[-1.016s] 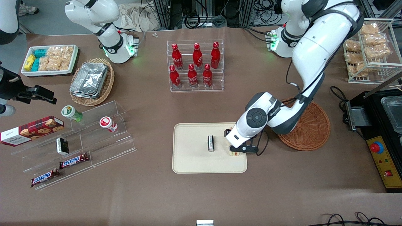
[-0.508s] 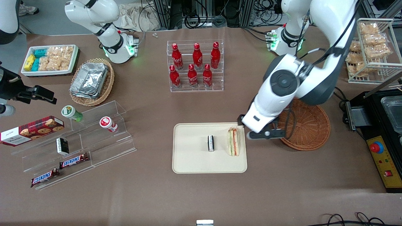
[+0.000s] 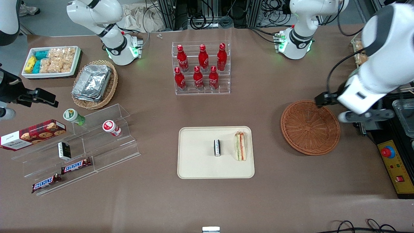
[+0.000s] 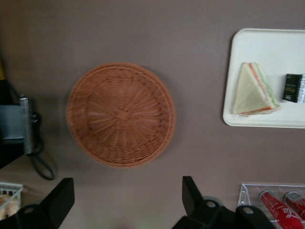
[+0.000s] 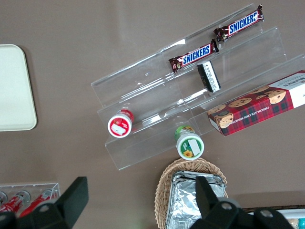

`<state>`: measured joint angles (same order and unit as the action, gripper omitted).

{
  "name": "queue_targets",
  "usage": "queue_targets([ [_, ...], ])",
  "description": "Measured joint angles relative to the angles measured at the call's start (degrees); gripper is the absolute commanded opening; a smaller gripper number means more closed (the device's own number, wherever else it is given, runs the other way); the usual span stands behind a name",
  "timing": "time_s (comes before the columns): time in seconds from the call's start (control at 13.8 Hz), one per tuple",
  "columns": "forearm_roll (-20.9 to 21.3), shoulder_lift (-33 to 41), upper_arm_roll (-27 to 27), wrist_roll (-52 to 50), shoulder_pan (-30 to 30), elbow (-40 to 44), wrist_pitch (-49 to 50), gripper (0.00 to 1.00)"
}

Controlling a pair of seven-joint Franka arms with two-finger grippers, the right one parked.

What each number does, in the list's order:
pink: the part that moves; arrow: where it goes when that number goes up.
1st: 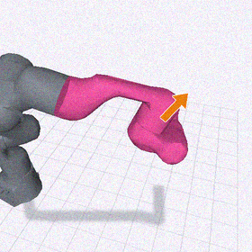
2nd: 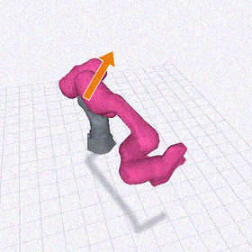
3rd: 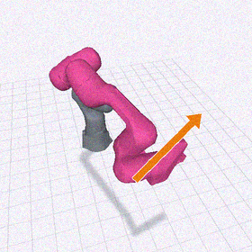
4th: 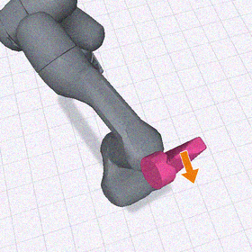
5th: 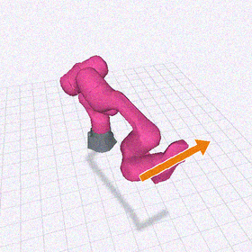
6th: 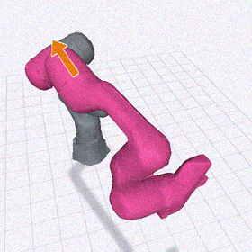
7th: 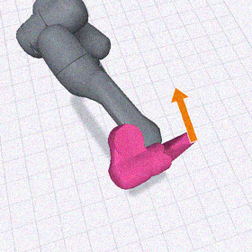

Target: Place sandwich from basket to tray

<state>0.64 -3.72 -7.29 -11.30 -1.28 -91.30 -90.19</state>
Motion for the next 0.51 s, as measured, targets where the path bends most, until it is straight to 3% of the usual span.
queue_targets([
  [0.51,-0.05,3.52,0.22,1.02,-0.63,-2.8,-2.34,1.0],
])
